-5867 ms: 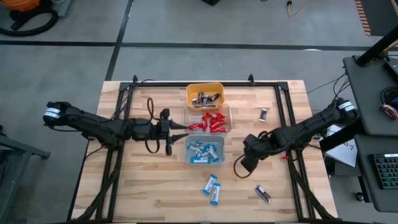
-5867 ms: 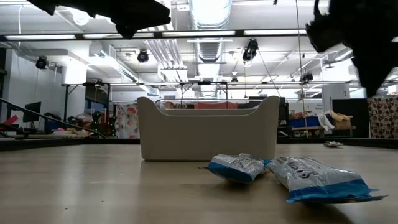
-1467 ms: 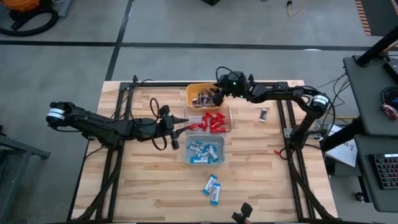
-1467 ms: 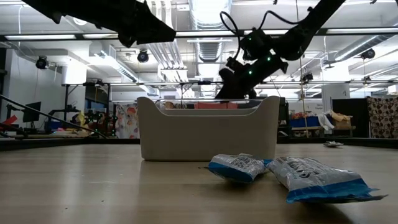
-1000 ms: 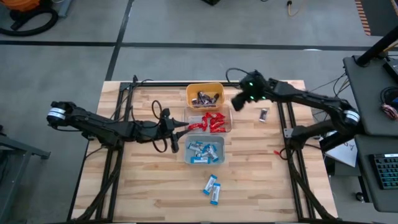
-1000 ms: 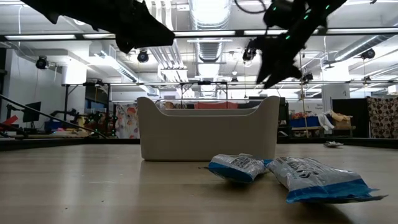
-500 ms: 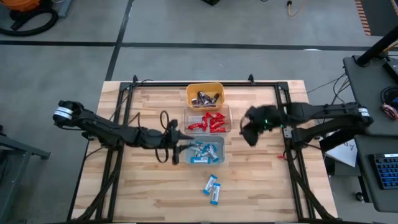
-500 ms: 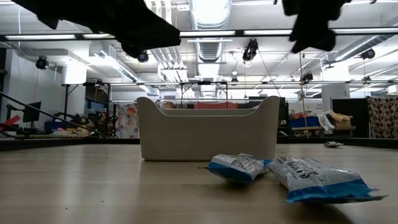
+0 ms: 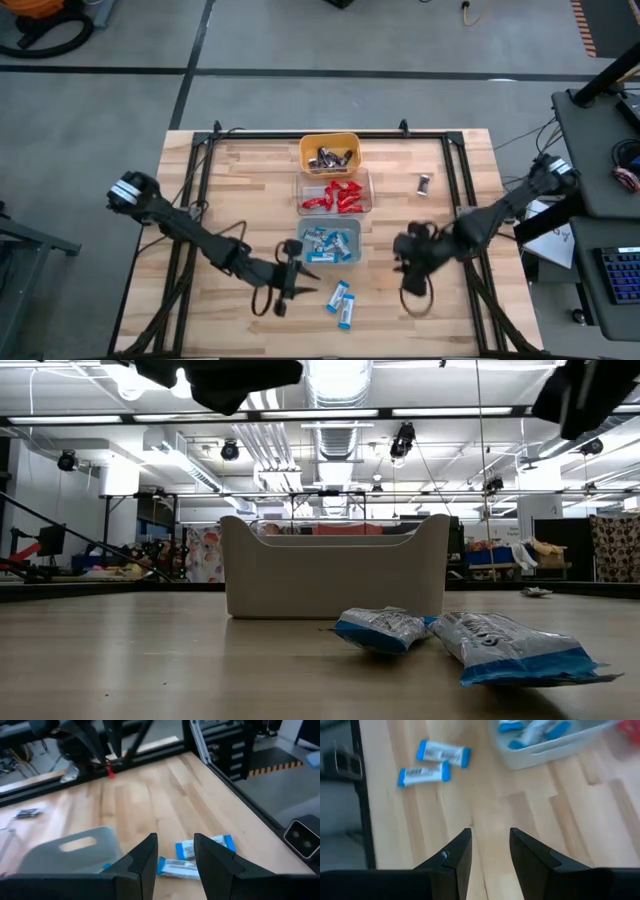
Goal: Organize candy in baskets
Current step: Put the white chocolate bar into the gray bin
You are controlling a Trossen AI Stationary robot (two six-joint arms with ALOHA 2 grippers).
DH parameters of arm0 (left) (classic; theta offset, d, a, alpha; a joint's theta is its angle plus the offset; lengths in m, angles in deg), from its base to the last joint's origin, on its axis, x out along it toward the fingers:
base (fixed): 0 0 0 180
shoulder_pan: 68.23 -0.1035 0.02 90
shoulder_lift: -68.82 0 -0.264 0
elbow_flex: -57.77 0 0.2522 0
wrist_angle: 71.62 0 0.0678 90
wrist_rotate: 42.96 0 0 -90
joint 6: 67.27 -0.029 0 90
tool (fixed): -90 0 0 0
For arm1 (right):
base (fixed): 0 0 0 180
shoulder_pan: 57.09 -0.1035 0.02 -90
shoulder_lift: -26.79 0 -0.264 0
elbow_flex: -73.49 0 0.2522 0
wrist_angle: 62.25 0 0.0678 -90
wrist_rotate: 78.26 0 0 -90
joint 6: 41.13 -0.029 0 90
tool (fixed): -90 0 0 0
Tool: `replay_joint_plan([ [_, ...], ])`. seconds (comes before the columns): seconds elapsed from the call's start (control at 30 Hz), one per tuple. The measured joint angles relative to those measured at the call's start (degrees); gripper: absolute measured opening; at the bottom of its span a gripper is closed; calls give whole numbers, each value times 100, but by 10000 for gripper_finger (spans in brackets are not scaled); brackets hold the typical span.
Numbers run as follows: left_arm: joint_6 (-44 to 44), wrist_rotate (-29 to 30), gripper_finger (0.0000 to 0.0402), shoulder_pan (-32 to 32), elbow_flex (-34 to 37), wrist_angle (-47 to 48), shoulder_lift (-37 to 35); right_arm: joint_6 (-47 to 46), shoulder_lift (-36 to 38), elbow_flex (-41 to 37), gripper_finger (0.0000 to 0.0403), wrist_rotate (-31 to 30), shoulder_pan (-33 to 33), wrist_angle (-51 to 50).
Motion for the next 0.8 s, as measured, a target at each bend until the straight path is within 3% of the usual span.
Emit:
replay_joint_plan([
  [0.3, 232, 95, 111, 238, -757, 48, 1102, 335, -1491, -3, 115, -1443, -1156, 1512],
  [0.57, 195, -75, 124, 491, -1360, 390, 1984, 1092, -2981, -4, 97, -2331, -1423, 4003],
  [0.67, 191, 267, 141, 586, -1404, 351, 2211, 1234, -3389, -4, 88, -2563, -1433, 4712],
  [0.8, 89, 975, 168, 673, -1520, 329, 2500, 1304, -3649, -4, 75, -2822, -1453, 4904],
])
